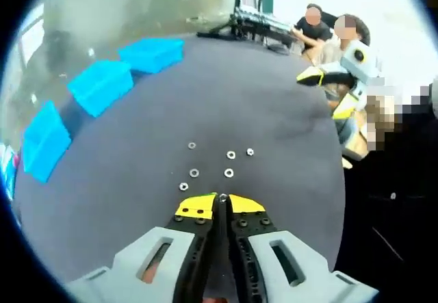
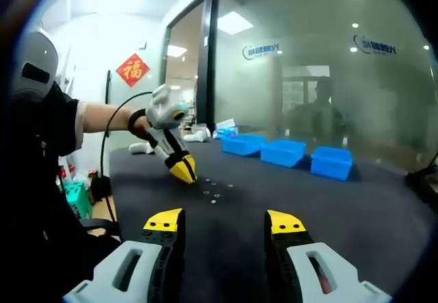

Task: Sort the screws, nuts, and washers into the corresponding bins

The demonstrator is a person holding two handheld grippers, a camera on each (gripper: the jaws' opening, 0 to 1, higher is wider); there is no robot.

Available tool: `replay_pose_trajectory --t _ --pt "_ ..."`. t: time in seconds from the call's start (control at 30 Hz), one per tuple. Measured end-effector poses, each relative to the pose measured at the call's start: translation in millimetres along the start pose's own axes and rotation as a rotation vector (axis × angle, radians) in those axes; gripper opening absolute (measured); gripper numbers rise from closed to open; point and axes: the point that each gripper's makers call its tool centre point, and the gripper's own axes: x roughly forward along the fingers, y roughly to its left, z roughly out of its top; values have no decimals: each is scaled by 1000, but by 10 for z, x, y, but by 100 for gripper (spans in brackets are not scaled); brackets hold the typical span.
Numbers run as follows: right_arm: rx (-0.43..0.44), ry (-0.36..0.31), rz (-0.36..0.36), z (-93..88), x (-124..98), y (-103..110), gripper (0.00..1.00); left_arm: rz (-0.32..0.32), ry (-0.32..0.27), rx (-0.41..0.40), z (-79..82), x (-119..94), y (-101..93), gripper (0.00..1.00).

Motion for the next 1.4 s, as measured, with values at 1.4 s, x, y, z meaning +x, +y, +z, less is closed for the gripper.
replay_pose_trajectory --t 1.4 --pt "27 -111 -97 216 -69 -183 43 736 -688 -233 858 -1376 1923 3"
